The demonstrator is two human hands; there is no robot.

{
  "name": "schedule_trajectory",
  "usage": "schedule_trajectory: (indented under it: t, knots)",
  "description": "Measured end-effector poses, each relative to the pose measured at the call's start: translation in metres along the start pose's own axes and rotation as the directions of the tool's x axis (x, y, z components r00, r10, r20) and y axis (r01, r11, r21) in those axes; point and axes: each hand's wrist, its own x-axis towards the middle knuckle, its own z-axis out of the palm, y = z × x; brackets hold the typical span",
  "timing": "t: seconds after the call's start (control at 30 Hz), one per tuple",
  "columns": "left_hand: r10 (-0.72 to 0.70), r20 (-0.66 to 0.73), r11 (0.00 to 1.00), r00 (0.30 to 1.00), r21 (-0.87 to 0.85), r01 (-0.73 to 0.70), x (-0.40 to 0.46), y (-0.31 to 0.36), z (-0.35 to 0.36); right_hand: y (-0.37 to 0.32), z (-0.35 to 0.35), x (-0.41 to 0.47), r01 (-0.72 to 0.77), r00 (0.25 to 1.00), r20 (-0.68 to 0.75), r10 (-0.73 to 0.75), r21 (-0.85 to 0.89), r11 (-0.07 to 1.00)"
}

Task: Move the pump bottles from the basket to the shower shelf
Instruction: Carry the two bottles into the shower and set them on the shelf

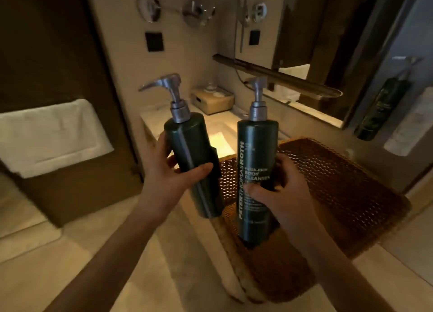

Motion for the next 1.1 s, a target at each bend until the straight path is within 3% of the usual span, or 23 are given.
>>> schedule_trajectory:
  t: [0.17,0.33,0.5,0.63,0.87,1.1]
  knots:
    - [0.079,-0.197,0.993,0.977,0.104,-0.059,-0.038,0.021,-0.089,-0.040,0.082,0.004,0.099,0.973,0.203,-0.114,0.083,0.992]
    - [-0.008,-0.419,0.980,0.908,0.178,0.091,-0.099,0.001,-0.201,-0.050,0.197,-0.016,0.101,0.912,0.382,-0.148,0.142,0.985]
    - [-0.115,-0.640,0.944,0.759,0.167,0.285,-0.179,-0.039,-0.318,-0.042,0.333,-0.058,-0.009,0.835,0.540,-0.102,0.199,0.980]
    - [-0.147,-0.782,0.898,0.606,0.151,0.412,-0.241,-0.061,-0.395,-0.034,0.433,-0.101,-0.084,0.711,0.700,-0.067,0.180,0.980]
    - [-0.130,-0.880,0.854,0.457,0.135,0.503,-0.294,-0.081,-0.494,-0.049,0.571,-0.142,-0.120,0.555,0.830,-0.060,0.151,0.981]
    - [-0.085,-0.922,0.873,0.378,0.115,0.475,-0.267,-0.117,-0.604,-0.057,0.707,-0.123,-0.097,0.486,0.868,-0.099,0.166,0.981]
